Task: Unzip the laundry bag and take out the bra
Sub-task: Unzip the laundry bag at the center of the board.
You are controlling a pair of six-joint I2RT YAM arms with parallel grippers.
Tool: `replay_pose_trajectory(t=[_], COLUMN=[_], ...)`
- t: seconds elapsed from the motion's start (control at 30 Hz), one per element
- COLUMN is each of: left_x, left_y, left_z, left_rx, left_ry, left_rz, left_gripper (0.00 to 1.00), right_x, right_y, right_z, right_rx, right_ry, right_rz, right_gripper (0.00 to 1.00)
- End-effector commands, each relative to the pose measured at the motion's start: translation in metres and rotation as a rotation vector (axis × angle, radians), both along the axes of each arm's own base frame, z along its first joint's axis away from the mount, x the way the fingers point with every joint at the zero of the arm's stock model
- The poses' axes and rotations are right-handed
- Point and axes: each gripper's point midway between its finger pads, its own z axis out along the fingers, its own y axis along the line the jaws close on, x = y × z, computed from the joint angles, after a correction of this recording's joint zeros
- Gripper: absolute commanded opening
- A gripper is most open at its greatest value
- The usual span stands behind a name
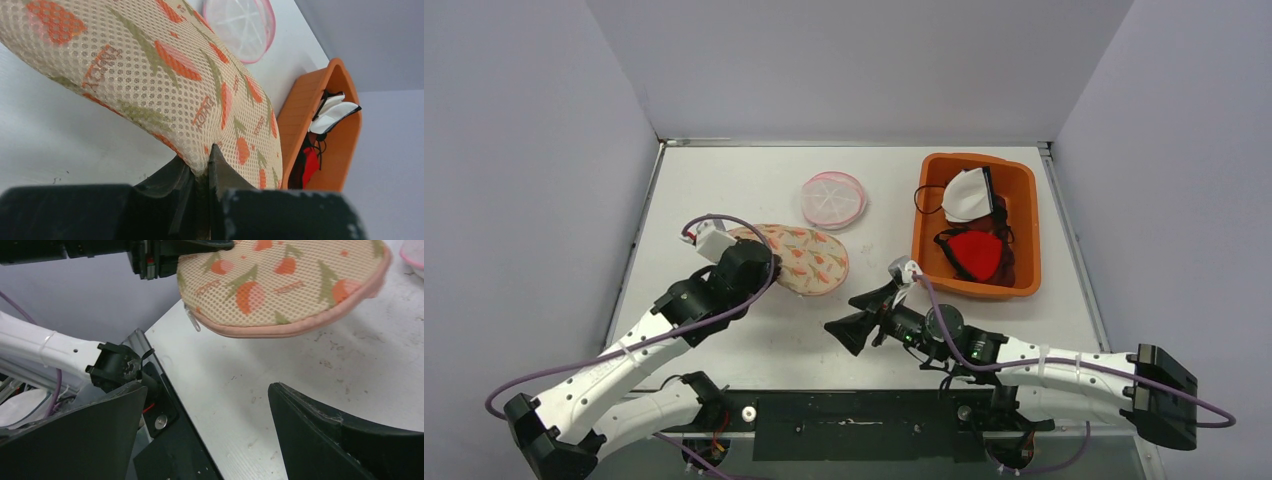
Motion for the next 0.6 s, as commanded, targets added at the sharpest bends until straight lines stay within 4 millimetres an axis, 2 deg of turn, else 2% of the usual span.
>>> replay_pose_trajectory(t=[0.0, 0.17, 0.43, 0.57], left_x=[0.009, 0.011, 0.006, 0.005], left_y=[-0.018, -0.017, -0.006, -0.004], left_z=[0.018, 0.022, 0.017, 0.019], left_rx=[-0.166, -0.099, -0.012, 0.021], left_ry=[-0.039, 0.013, 0.089, 0.093], left_rz=[0.018, 0.032, 0.091, 0.112], left_gripper=[0.0, 0.0, 0.0, 0.0], right_x=[-0.011, -0.005, 0.01, 0.016], right_y=[0.02, 0.031, 0.044, 0.05], right_z=[0.045, 0.039, 0.045, 0.046], right_rx=[0.127, 0.13, 0.184, 0.196], right_ry=[-0.051, -0.036, -0.014, -0.005], right_rz=[0.104, 0.096, 0.044, 0.023], right_gripper=[0.98, 0.93, 0.78, 0.75])
